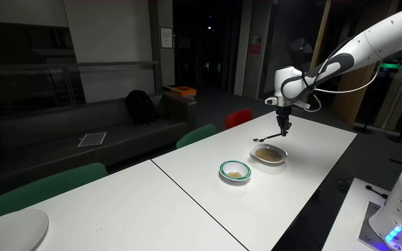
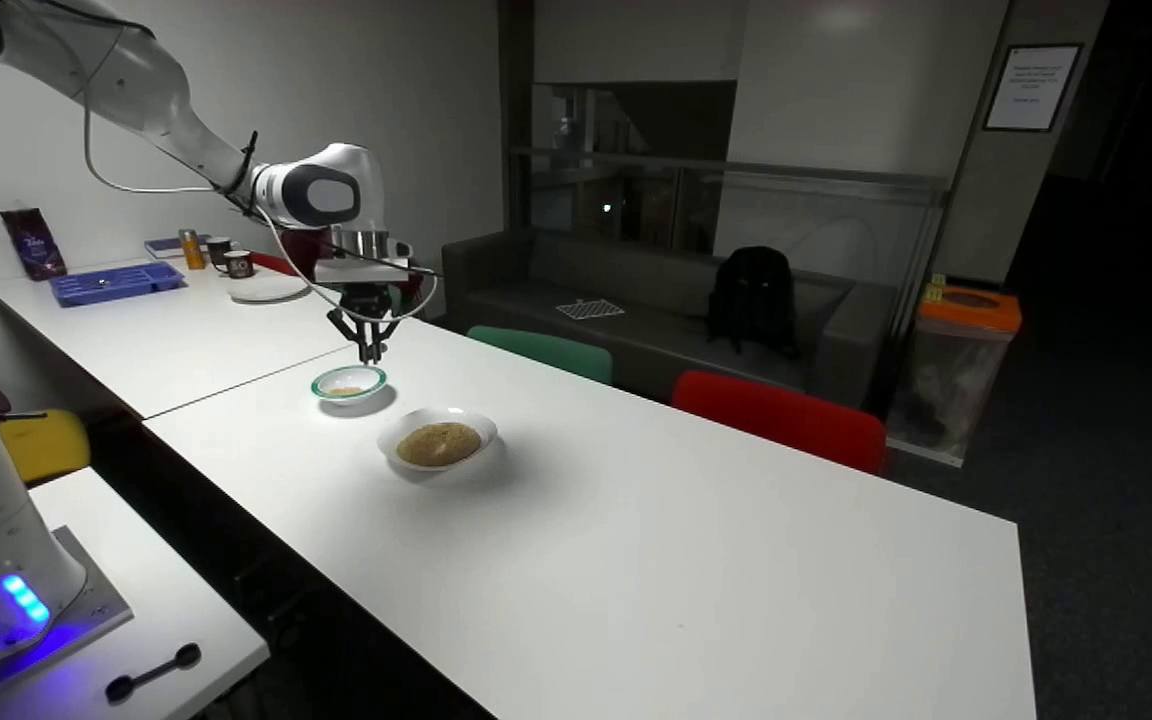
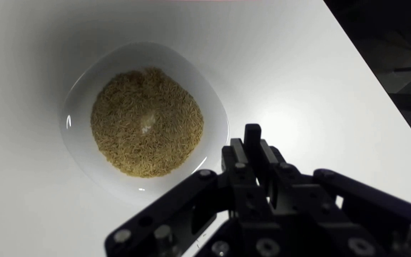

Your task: Spoon some contents from the white bowl into the green bowl twice

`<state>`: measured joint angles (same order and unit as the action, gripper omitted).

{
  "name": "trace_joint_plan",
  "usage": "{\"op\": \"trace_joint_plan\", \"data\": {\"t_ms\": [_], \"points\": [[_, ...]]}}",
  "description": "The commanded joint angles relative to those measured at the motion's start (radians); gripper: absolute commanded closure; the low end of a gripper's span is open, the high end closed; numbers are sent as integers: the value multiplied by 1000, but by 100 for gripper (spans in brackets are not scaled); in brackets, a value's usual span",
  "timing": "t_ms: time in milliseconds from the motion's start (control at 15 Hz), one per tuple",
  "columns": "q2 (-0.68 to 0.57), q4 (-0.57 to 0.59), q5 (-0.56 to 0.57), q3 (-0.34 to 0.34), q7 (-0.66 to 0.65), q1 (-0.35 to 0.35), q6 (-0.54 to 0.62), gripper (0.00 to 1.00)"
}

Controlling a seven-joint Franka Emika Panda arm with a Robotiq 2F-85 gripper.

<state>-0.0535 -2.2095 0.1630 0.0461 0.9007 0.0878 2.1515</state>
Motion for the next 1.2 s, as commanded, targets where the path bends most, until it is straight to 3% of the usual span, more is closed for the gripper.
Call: {"op": "trace_joint_plan", "data": {"t_ms": [0,400,467,533,1133], "points": [[123,-139,-25,43,45,31,86,97],[209,-245,-57,125,72,52,172,97],[140,-181,-23,112,28,39,128,97],[146,-188,-23,118,30,41,129,89],[138,-188,-24,113,29,38,129,89]]}}
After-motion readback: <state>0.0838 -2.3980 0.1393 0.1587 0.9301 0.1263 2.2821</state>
